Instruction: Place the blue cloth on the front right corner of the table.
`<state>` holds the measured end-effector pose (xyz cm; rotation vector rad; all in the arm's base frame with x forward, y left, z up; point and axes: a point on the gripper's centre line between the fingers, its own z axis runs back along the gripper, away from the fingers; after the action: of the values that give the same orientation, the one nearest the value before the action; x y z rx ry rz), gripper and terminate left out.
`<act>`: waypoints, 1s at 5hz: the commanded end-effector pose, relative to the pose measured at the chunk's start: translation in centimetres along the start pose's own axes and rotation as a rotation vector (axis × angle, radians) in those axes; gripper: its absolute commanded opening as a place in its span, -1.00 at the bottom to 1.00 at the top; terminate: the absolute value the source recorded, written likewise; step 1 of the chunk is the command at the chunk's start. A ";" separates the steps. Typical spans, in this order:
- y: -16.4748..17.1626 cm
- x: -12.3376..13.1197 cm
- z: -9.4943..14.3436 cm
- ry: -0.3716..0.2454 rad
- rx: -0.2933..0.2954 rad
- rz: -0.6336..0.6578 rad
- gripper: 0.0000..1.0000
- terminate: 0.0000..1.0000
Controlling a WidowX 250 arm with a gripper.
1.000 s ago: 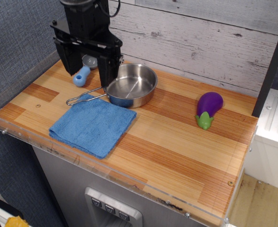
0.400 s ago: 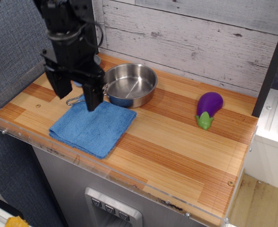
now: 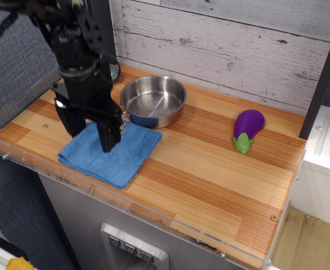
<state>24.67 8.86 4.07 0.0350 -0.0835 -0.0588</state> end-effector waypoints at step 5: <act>-3.4 -0.7 -4.8 0.103 0.051 -0.074 1.00 -1.00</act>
<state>24.58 5.98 0.45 0.1007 -0.0134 -0.1353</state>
